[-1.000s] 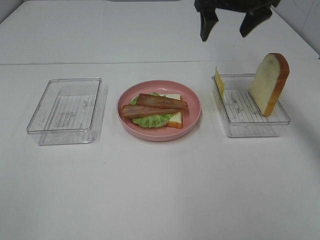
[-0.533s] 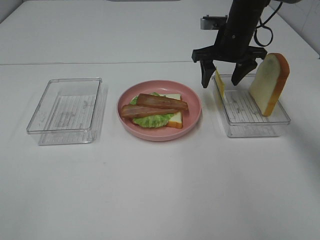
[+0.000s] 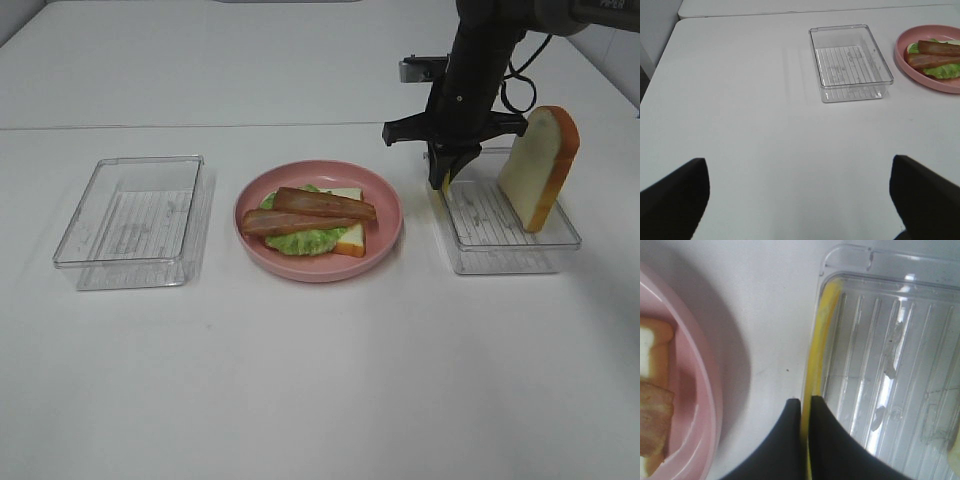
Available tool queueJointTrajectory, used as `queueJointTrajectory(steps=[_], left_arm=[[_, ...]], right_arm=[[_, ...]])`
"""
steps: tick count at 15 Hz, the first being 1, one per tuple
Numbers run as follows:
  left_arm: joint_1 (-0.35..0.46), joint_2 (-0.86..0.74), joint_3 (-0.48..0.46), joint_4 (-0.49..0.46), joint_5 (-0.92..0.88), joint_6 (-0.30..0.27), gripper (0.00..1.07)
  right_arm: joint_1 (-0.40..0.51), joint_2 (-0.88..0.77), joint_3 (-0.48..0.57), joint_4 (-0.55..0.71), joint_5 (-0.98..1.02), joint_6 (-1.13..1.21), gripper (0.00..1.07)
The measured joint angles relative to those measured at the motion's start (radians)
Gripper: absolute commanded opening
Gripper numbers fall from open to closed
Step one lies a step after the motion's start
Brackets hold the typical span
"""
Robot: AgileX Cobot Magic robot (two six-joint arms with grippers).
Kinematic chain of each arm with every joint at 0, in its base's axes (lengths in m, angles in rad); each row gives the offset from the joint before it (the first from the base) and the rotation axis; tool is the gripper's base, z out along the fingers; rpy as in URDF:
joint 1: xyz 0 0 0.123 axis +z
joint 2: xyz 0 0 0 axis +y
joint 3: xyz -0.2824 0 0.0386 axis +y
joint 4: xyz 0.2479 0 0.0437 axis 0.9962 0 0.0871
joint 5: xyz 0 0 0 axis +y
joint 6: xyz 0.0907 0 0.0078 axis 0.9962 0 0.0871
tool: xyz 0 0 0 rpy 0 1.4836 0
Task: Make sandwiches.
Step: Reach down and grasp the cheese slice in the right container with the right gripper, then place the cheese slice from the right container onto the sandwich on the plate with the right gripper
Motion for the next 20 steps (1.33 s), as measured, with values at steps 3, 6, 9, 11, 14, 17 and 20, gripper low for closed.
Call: queueJointTrajectory(steps=[3, 6, 9, 11, 14, 17, 20], left_arm=[[0.000, 0.000, 0.000, 0.000, 0.000, 0.000, 0.89], [0.000, 0.000, 0.000, 0.000, 0.000, 0.000, 0.89], [0.000, 0.000, 0.000, 0.000, 0.000, 0.000, 0.89], [0.000, 0.000, 0.000, 0.000, 0.000, 0.000, 0.89], [0.000, 0.000, 0.000, 0.000, 0.000, 0.000, 0.89], [0.000, 0.000, 0.000, 0.000, 0.000, 0.000, 0.89], [0.000, 0.000, 0.000, 0.000, 0.000, 0.000, 0.89]], right_arm=[[0.000, -0.004, -0.023, 0.000, 0.027, 0.004, 0.00], [0.000, -0.017, -0.056, 0.000, 0.058, -0.006, 0.00], [0.000, -0.095, -0.089, 0.006, 0.059, -0.015, 0.00], [0.000, -0.088, -0.089, 0.009, 0.060, -0.023, 0.00], [0.000, -0.135, -0.089, 0.060, 0.061, -0.029, 0.00], [0.031, -0.257, -0.086, 0.134, 0.062, -0.031, 0.00], [0.120, -0.315, -0.033, 0.195, 0.062, -0.021, 0.00]])
